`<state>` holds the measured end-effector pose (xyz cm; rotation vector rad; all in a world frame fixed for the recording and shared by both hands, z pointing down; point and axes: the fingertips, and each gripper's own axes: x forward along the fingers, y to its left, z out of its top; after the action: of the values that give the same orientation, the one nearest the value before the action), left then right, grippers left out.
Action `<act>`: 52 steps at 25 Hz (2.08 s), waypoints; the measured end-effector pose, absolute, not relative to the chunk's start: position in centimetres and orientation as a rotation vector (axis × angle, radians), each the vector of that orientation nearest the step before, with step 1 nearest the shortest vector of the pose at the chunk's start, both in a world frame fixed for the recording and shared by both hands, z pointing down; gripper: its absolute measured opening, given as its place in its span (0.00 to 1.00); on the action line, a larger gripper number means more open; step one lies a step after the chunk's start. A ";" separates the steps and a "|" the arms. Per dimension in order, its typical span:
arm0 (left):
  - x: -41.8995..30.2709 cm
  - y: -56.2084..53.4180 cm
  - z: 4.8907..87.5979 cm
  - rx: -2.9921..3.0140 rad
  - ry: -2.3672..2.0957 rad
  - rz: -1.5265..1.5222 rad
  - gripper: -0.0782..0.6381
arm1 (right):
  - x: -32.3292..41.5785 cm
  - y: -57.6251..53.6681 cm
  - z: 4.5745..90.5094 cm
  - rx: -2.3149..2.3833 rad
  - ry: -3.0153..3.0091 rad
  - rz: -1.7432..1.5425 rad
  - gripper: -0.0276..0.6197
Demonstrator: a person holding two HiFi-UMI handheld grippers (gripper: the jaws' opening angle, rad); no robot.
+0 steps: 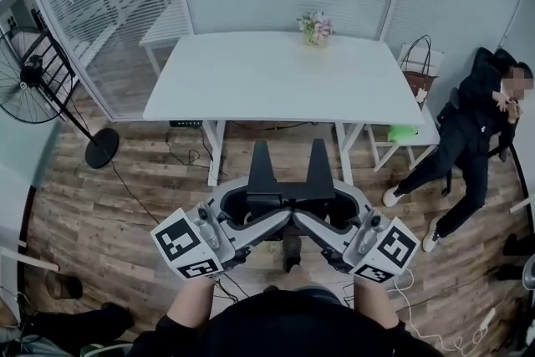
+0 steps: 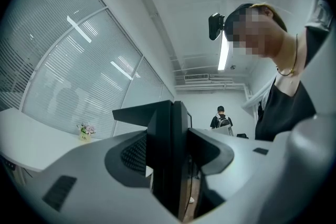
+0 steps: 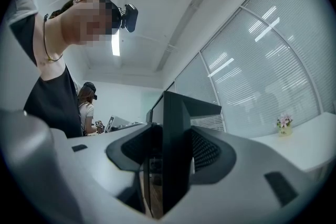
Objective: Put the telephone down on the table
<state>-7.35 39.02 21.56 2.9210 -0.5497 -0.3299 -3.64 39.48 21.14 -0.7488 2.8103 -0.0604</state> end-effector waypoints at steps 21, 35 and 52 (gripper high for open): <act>-1.7 22.3 20.4 2.936 -0.590 -0.309 0.44 | 1.9 22.7 20.0 -0.696 2.825 -0.029 0.39; 0.9 13.9 21.0 2.919 -0.660 -0.294 0.44 | 4.6 14.2 20.6 -0.632 2.837 -0.053 0.39; 0.0 13.3 21.3 2.923 -0.723 -0.264 0.44 | 3.6 13.4 21.1 -0.568 2.837 -0.068 0.39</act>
<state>-0.03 13.32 21.34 2.9230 -0.7228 -0.2637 3.58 13.43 21.07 -0.5683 2.8365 -0.0684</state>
